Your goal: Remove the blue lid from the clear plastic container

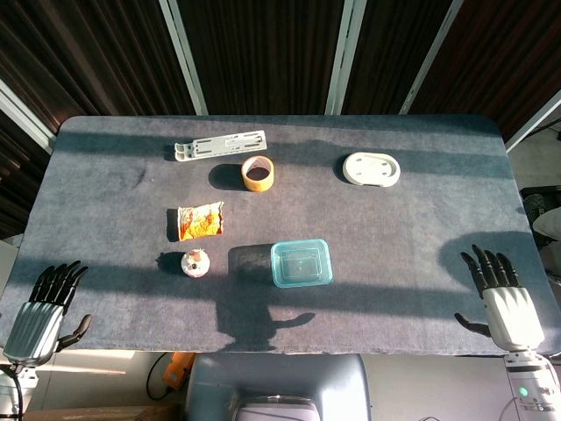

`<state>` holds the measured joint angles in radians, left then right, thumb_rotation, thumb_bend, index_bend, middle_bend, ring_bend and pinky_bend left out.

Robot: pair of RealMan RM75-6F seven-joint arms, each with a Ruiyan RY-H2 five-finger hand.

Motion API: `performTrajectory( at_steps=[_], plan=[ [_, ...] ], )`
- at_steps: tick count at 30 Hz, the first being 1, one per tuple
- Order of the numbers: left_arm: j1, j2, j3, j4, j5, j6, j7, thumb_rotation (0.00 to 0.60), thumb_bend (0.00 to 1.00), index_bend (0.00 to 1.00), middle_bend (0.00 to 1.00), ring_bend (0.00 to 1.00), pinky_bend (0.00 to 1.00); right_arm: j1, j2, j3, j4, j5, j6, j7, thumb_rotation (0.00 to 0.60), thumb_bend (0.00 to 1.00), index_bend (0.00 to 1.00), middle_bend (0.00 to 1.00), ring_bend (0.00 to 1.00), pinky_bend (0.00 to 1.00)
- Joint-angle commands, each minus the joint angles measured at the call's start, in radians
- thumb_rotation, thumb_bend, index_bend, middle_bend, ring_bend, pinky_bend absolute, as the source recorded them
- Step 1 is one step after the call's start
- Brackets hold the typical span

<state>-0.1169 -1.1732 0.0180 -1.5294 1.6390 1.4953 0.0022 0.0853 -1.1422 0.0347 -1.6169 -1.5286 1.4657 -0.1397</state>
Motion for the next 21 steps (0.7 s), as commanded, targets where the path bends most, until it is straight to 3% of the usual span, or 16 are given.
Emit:
performTrajectory(
  at_steps=[1, 7, 12, 21],
  plan=[
    [-0.01, 0.005, 0.015, -0.01, 0.014, -0.022, -0.009, 0.6, 0.31, 0.0, 0.0, 0.0, 0.0, 0.0, 0.001, -0.001, 0.0, 0.0, -0.001, -0.002, 0.6, 0.19, 0.0, 0.0, 0.0, 0.0],
    [-0.109, -0.053, 0.047, 0.004, 0.142, -0.104, -0.133, 0.6, 0.29, 0.0, 0.0, 0.0, 0.0, -0.002, 0.004, -0.007, -0.002, -0.018, 0.005, 0.006, 0.6, 0.19, 0.0, 0.0, 0.0, 0.0],
    [-0.227, -0.172, 0.029, -0.017, 0.215, -0.186, -0.215, 0.6, 0.29, 0.0, 0.0, 0.0, 0.0, 0.004, 0.007, -0.015, -0.005, -0.025, -0.011, 0.003, 0.6, 0.19, 0.0, 0.0, 0.0, 0.0],
    [-0.35, -0.441, -0.092, 0.027, 0.073, -0.354, -0.052, 0.6, 0.29, 0.0, 0.0, 0.0, 0.0, 0.01, 0.027, -0.015, -0.008, -0.03, -0.02, 0.069, 0.6, 0.19, 0.0, 0.0, 0.0, 0.0]
  ],
)
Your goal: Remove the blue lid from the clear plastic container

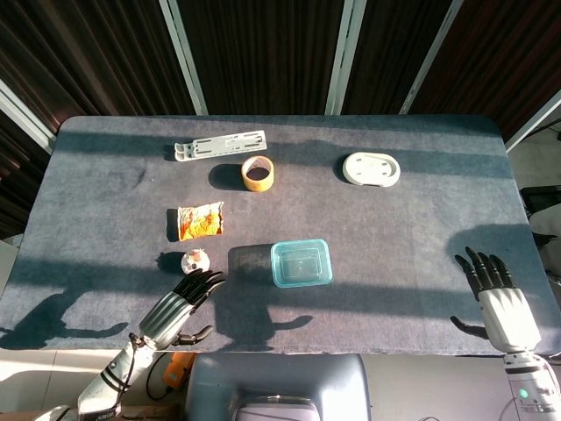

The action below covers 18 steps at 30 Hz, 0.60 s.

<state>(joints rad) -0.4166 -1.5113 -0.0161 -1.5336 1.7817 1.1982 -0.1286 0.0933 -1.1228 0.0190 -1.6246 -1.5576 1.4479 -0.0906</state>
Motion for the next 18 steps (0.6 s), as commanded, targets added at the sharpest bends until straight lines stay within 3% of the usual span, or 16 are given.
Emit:
performTrajectory(
  at_steps=[1, 7, 18],
  plan=[
    [-0.057, -0.128, -0.068, 0.041, -0.083, -0.061, 0.098, 0.6, 0.29, 0.0, 0.0, 0.0, 0.0, 0.003, 0.009, 0.001, 0.0, -0.003, -0.003, 0.027, 0.6, 0.19, 0.0, 0.0, 0.0, 0.0],
    [-0.112, -0.291, -0.13, 0.159, -0.137, -0.065, 0.189, 0.6, 0.3, 0.0, 0.0, 0.0, 0.0, 0.01, 0.012, 0.006, 0.005, 0.012, -0.018, 0.029, 0.6, 0.19, 0.0, 0.0, 0.0, 0.0],
    [-0.246, -0.458, -0.209, 0.325, -0.294, -0.218, 0.289, 0.6, 0.3, 0.0, 0.0, 0.0, 0.0, 0.024, 0.018, 0.018, 0.0, 0.048, -0.052, 0.031, 0.6, 0.19, 0.0, 0.0, 0.0, 0.0]
  ],
)
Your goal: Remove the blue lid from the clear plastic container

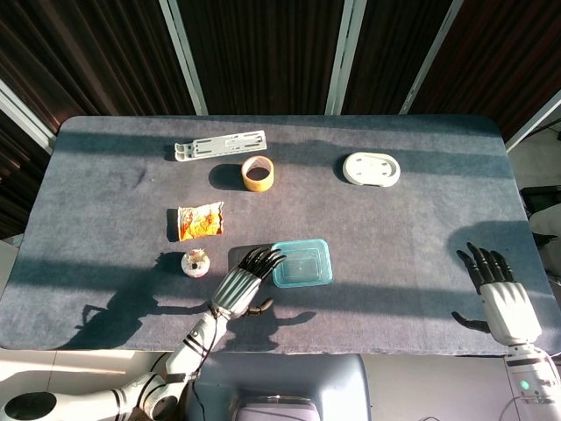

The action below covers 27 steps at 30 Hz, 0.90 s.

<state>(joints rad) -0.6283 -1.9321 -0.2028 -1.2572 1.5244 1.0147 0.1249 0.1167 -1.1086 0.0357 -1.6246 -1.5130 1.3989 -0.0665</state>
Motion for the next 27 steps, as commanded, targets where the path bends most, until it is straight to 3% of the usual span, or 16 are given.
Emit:
performTrajectory(
  at_steps=[1, 27],
  plan=[
    [-0.042, -0.046, -0.026, 0.06, -0.047, -0.04, 0.043, 0.6, 0.3, 0.0, 0.0, 0.0, 0.0, 0.001, 0.005, 0.001, 0.0, 0.004, -0.003, 0.012, 0.6, 0.19, 0.0, 0.0, 0.0, 0.0],
    [-0.179, -0.206, -0.082, 0.287, -0.181, -0.069, 0.082, 0.6, 0.29, 0.0, 0.0, 0.0, 0.0, 0.01, 0.018, -0.005, 0.002, 0.013, -0.028, 0.028, 0.6, 0.19, 0.0, 0.0, 0.0, 0.0]
  ],
)
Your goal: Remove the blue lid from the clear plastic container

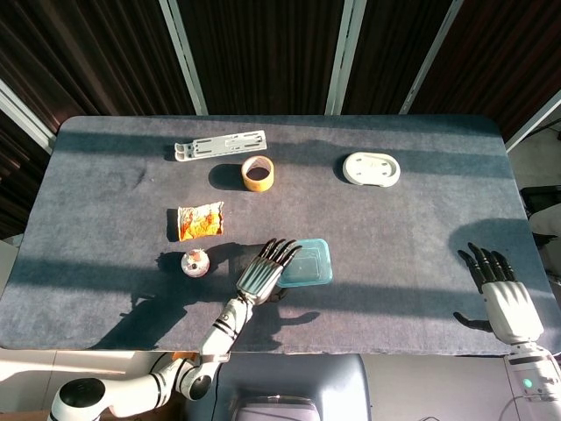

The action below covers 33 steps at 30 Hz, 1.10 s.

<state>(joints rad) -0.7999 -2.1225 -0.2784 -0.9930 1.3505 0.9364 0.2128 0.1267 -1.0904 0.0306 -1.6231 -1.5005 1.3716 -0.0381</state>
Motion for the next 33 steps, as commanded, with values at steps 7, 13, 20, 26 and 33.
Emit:
performTrajectory(
  at_steps=[7, 13, 20, 26, 33],
  plan=[
    [-0.03, -0.058, -0.014, 0.096, -0.005, 0.037, -0.046, 0.6, 0.31, 0.0, 0.0, 0.0, 0.05, 0.007, -0.006, -0.004, -0.001, 0.0, -0.014, -0.014, 0.6, 0.19, 0.0, 0.0, 0.0, 0.0],
    [-0.038, -0.059, 0.001, 0.108, 0.002, 0.041, -0.057, 0.6, 0.33, 0.0, 0.21, 0.22, 0.22, 0.018, -0.017, -0.006, -0.003, 0.006, -0.035, -0.042, 0.6, 0.19, 0.0, 0.0, 0.0, 0.0],
    [-0.023, -0.033, 0.038, 0.068, 0.019, 0.061, -0.048, 0.6, 0.33, 0.0, 0.28, 0.29, 0.27, 0.022, -0.027, -0.007, -0.007, 0.01, -0.04, -0.067, 0.6, 0.19, 0.0, 0.0, 0.0, 0.0],
    [0.032, 0.011, 0.116, -0.016, 0.055, 0.112, -0.018, 0.6, 0.33, 0.0, 0.29, 0.29, 0.26, 0.037, -0.049, -0.013, 0.0, 0.0, -0.059, -0.102, 0.6, 0.19, 0.0, 0.0, 0.0, 0.0],
    [0.101, 0.044, 0.184, -0.115, 0.086, 0.184, 0.04, 0.6, 0.33, 0.0, 0.29, 0.29, 0.23, 0.118, -0.137, -0.016, 0.061, -0.089, -0.121, -0.139, 0.6, 0.19, 0.0, 0.0, 0.0, 0.0]
  ],
)
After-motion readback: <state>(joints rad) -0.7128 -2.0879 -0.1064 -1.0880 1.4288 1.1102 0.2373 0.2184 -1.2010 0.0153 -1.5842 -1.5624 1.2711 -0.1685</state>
